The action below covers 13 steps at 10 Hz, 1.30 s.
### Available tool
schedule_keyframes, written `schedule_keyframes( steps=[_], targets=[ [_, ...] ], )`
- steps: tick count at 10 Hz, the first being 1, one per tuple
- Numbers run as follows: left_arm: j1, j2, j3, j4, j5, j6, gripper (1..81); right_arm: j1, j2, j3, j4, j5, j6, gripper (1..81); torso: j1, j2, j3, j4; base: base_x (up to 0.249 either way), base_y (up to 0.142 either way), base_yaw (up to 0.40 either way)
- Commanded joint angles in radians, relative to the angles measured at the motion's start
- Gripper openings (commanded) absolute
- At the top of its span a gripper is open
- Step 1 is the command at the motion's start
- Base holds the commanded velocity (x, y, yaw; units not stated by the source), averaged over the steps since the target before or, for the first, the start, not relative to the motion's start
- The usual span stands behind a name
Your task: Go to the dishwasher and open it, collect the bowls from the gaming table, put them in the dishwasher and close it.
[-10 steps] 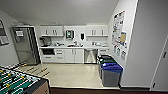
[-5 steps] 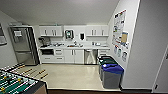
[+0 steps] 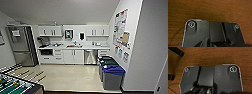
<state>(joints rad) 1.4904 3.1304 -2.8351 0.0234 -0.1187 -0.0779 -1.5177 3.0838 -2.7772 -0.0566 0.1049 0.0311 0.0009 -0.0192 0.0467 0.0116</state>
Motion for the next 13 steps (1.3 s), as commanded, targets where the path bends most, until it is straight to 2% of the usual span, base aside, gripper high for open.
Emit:
schedule_keyframes(
  steps=[1, 13],
  targets=[
    [-0.063, 0.001, -0.001, 0.009, 0.044, 0.006, 81.1, 0.064, 0.006, 0.006, 0.004, -0.042, 0.003, 81.1, 0.0, 0.0, 0.0, 0.0, 0.123, 0.0, 0.0],
    [-0.063, 0.001, -0.001, 0.009, 0.044, 0.006, 81.1, 0.067, 0.006, 0.002, 0.003, -0.042, 0.001, 81.1, 0.0, 0.0, 0.0, 0.0, 0.131, 0.0, 0.0]
  ],
)
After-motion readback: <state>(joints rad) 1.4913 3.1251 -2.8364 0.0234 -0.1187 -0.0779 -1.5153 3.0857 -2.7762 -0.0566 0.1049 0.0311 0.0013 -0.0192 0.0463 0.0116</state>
